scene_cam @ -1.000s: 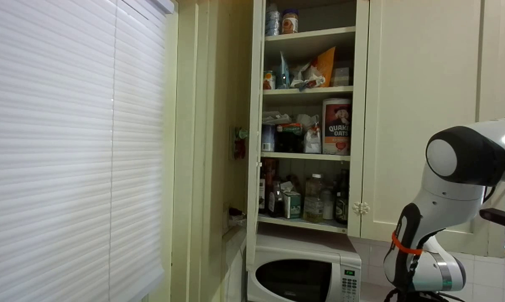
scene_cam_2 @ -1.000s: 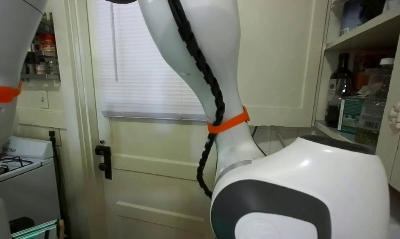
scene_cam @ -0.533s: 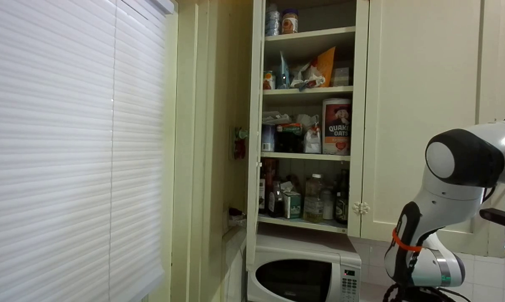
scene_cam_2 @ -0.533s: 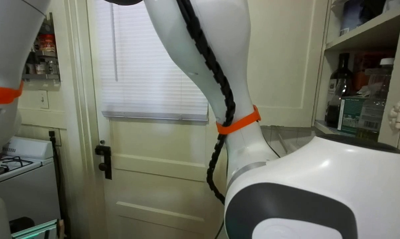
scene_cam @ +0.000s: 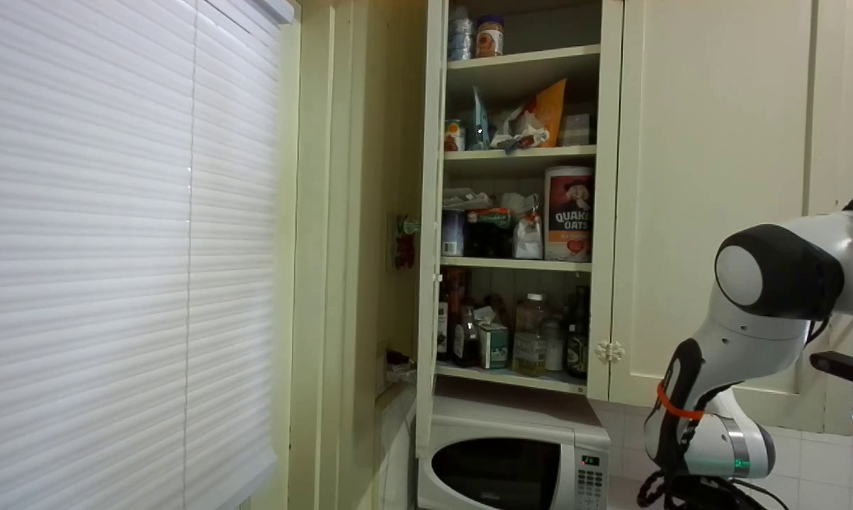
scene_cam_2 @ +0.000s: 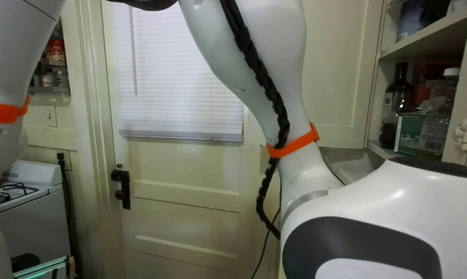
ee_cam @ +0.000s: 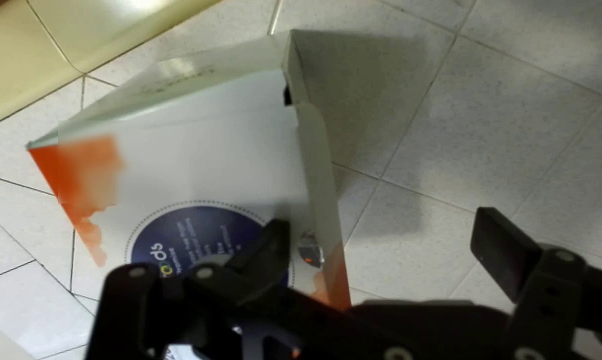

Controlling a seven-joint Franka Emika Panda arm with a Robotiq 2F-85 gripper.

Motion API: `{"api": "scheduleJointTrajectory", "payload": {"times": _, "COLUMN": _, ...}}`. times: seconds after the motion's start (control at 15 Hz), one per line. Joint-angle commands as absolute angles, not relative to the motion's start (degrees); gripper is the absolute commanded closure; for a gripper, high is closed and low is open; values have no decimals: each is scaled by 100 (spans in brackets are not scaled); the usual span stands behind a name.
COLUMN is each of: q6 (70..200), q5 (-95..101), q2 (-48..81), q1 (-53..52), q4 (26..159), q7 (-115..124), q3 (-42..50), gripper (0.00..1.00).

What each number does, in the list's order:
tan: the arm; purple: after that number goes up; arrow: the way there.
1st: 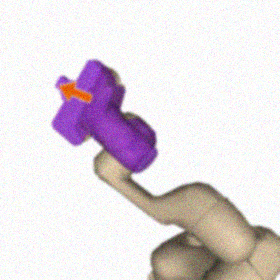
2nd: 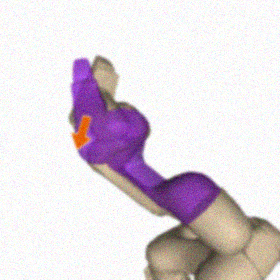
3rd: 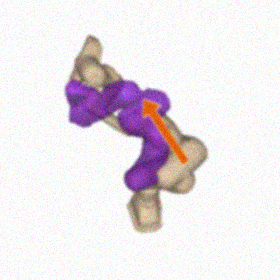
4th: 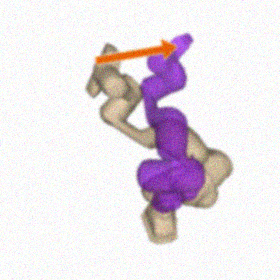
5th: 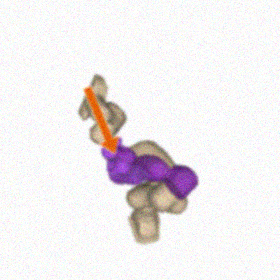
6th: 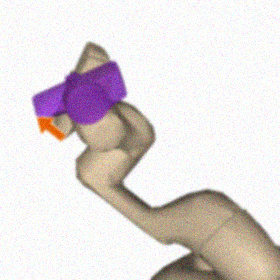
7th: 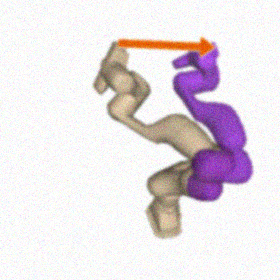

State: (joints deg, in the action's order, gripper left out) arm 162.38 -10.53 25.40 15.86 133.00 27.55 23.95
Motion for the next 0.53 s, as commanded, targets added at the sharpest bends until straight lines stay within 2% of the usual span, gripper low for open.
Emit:
{"api": "scheduleJointTrajectory", "payload": {"times": 0.0, "q6": 16327, "q5": -1268, "q2": 2776, "q1": 1692, "q4": 13088, "q7": 2663, "q3": 2329, "gripper": 0}}
{"api": "scheduleJointTrajectory", "payload": {"times": 0.47, "q6": 16561, "q5": -1251, "q2": 2817, "q1": 1628, "q4": 13106, "q7": 2743, "q3": 2451, "gripper": 0}}
